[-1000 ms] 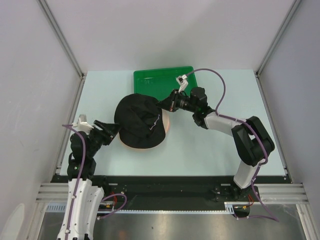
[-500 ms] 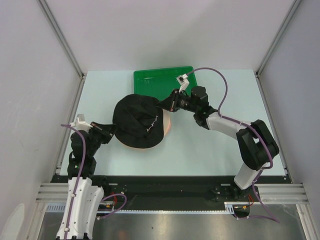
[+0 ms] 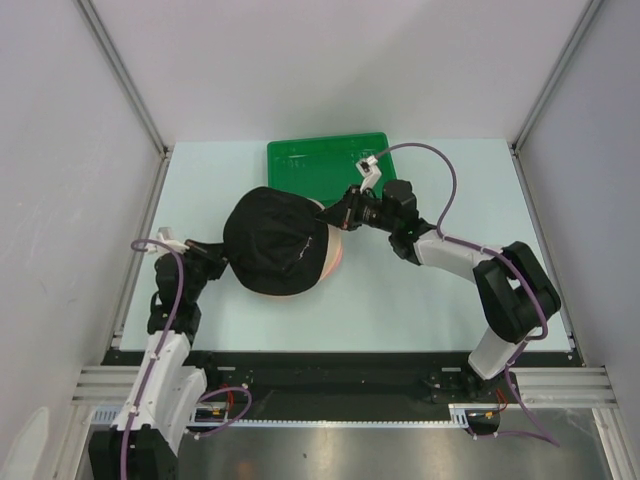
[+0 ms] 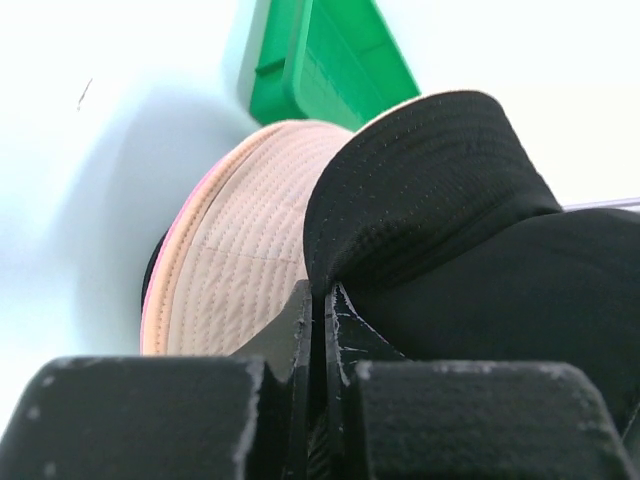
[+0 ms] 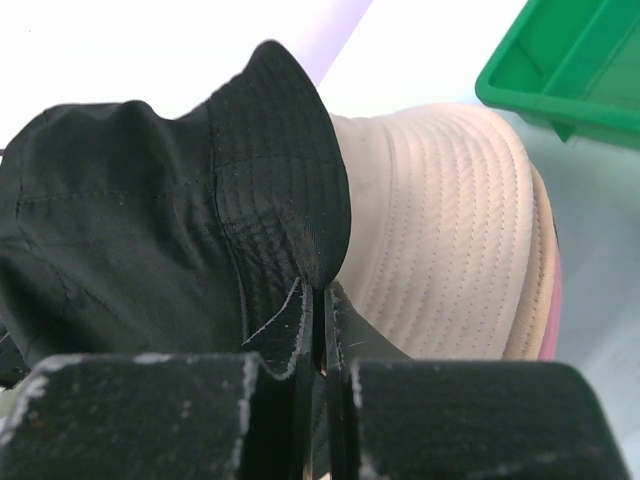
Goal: Stack the hats
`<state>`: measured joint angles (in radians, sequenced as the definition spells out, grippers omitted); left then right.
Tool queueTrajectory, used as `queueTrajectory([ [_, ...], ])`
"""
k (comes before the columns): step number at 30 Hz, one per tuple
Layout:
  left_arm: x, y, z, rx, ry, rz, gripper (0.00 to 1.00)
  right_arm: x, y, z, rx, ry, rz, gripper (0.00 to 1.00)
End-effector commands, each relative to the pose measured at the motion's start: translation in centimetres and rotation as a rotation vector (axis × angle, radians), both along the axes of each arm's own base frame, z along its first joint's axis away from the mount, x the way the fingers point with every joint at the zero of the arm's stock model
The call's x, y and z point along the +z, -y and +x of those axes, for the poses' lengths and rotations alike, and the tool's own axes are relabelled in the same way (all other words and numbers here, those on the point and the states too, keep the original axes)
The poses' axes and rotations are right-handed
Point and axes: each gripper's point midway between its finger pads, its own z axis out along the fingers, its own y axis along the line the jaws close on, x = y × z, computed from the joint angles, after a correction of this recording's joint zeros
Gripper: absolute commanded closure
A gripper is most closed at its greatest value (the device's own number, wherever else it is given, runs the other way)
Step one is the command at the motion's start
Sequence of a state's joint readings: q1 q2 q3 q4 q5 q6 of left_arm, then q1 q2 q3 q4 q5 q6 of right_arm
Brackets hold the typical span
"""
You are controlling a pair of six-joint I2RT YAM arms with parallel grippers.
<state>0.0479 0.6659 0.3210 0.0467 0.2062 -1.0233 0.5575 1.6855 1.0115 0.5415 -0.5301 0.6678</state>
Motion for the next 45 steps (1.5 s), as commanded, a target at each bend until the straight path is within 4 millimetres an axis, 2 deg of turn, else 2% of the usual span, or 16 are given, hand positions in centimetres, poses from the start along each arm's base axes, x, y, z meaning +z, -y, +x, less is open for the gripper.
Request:
queueTrajectory([
  [1, -4.4, -1.9, 0.5, 0.096, -0.108, 0.052, 1.00, -5.8, 3.1, 1.2, -0.126, -0.127, -0.102, 1.00],
  [8, -4.3, -1.7, 3.1, 0.043, -0.125, 0.188, 1.00, -10.0, 4.9, 0.8, -0.172, -0.201, -0.160, 1.00],
  [11, -4.4, -0.5, 4.1, -0.015, -0.119, 0.254, 1.00, -11.3, 5.8, 0.5, -0.205, -0.221, -0.196, 1.00],
  [16, -5.2, 0.8, 5.6, -0.092, -0.122, 0.378, 1.00, -12.8, 7.2, -0.4, -0.253, -0.248, -0.245, 1.00],
  [21, -6.0, 2.3, 7.1, -0.156, -0.136, 0.434, 1.00, -13.5, 7.1, -2.1, -0.257, -0.267, -0.255, 1.00],
  [23, -5.9, 2.3, 7.1, -0.151, -0.157, 0.419, 0.91, -13.2, 6.9, -2.3, -0.264, -0.268, -0.255, 1.00],
  [26, -5.3, 1.1, 6.6, -0.097, -0.192, 0.429, 0.68, -12.3, 6.3, -2.4, -0.287, -0.266, -0.239, 1.00],
  [28, -4.1, 0.0, 5.9, -0.052, -0.179, 0.401, 0.32, -12.0, 6.0, -2.2, -0.317, -0.264, -0.242, 1.00],
  [30, -3.1, -1.6, 5.2, -0.003, -0.167, 0.370, 0.20, -11.8, 5.8, -2.0, -0.340, -0.258, -0.242, 1.00],
  [31, -3.4, -1.7, 4.5, 0.002, -0.178, 0.339, 0.08, -11.6, 5.6, -2.0, -0.344, -0.261, -0.240, 1.00],
  [32, -3.6, -2.4, 4.0, 0.024, -0.195, 0.330, 0.05, -11.6, 5.6, -1.9, -0.347, -0.264, -0.240, 1.00],
  [34, -3.4, -3.1, 2.9, 0.035, -0.190, 0.288, 0.01, -11.7, 5.2, -1.7, -0.345, -0.268, -0.243, 1.00],
  [39, -3.2, -2.2, 0.8, -0.009, -0.160, 0.199, 0.02, -11.4, 4.7, -1.5, -0.341, -0.270, -0.244, 1.00],
  [43, -1.7, -0.3, -0.2, -0.084, -0.021, 0.141, 0.12, -10.7, 4.6, -1.3, -0.343, -0.256, -0.237, 1.00],
  [44, -0.1, 0.1, 0.0, -0.099, 0.064, 0.146, 0.14, -10.6, 4.5, -1.3, -0.343, -0.253, -0.238, 1.00],
  [45, 0.3, 0.4, -0.2, -0.119, 0.083, 0.142, 0.16, -10.4, 4.5, -1.2, -0.343, -0.251, -0.236, 1.00],
])
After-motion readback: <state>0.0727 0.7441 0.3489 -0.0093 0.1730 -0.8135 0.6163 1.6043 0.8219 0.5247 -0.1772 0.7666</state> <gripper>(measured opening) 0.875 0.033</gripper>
